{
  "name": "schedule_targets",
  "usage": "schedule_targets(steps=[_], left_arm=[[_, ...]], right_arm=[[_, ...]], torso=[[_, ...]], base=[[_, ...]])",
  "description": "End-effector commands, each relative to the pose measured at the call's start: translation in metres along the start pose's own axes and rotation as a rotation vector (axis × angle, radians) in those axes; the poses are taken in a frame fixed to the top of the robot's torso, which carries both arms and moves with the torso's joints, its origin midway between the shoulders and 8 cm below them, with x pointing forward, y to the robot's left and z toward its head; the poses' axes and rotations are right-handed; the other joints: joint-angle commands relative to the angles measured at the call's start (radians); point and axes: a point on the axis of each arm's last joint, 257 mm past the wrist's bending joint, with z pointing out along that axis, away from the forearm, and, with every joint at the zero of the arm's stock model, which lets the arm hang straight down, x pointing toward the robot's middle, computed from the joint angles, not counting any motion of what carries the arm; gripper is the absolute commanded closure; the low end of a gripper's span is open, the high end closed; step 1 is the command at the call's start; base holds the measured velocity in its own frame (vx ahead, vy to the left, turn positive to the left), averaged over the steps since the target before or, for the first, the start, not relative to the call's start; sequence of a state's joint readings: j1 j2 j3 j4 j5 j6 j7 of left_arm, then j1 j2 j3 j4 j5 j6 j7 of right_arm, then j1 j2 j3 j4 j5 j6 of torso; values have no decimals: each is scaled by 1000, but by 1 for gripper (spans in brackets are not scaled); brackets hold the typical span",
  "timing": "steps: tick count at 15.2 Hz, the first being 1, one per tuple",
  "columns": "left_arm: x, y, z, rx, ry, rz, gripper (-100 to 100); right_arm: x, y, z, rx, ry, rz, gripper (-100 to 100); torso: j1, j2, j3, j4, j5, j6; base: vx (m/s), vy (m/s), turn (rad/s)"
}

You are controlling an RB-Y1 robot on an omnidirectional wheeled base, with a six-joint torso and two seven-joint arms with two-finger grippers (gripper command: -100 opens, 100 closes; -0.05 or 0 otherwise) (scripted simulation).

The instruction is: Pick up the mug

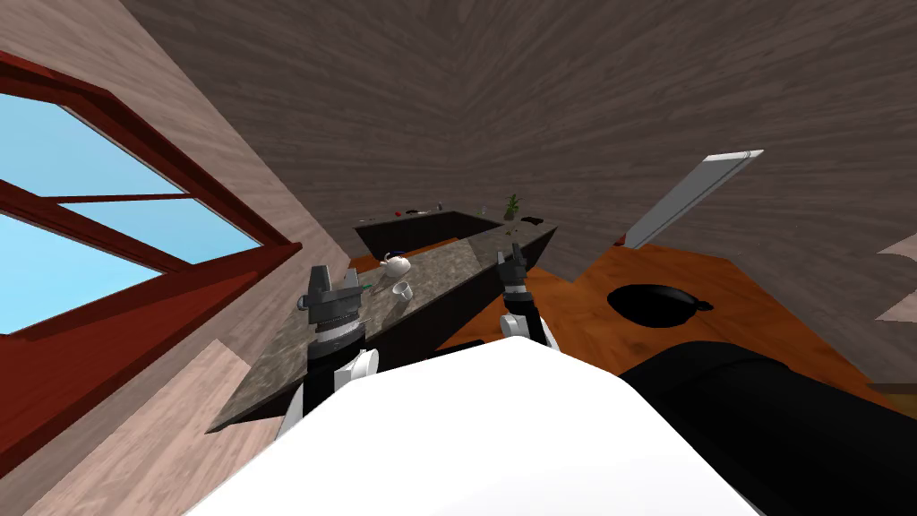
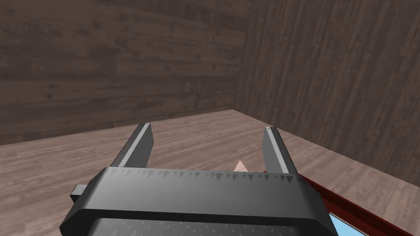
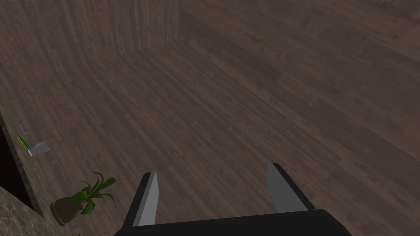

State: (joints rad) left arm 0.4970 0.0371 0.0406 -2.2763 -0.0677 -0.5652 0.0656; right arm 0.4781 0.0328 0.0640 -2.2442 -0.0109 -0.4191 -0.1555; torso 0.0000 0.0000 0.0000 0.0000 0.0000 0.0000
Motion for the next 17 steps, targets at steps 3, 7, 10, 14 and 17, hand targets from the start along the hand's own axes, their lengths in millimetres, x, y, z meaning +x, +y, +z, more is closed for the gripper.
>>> schedule_targets(steps=[3, 7, 10, 14, 17], left_arm=[[-4, 15, 3, -52, 32, -16, -100], [-11, 31, 6, -111, 45, -40, -100], [-15, 41, 8, -147, 49, -55, -100], [-25, 63, 10, -227, 54, -92, -100], [-30, 77, 11, -278, 53, -112, -100]], right_arm=[[0, 0, 0, 0, 0, 0, 0], [0, 0, 0, 0, 0, 0, 0], [0, 0, 0, 0, 0, 0, 0], [0, 0, 0, 0, 0, 0, 0], [0, 0, 0, 0, 0, 0, 0]], torso=[[1, 1, 0, 0, 0, 0], [2, 1, 0, 0, 1, 0], [2, 1, 1, 0, 0, 0], [2, 1, 0, 0, 0, 0], [2, 1, 0, 0, 0, 0]], base=[[-11, 19, -64], [-13, 26, -55], [-15, 23, -72], [-15, 22, -96], [-12, 15, -63]])
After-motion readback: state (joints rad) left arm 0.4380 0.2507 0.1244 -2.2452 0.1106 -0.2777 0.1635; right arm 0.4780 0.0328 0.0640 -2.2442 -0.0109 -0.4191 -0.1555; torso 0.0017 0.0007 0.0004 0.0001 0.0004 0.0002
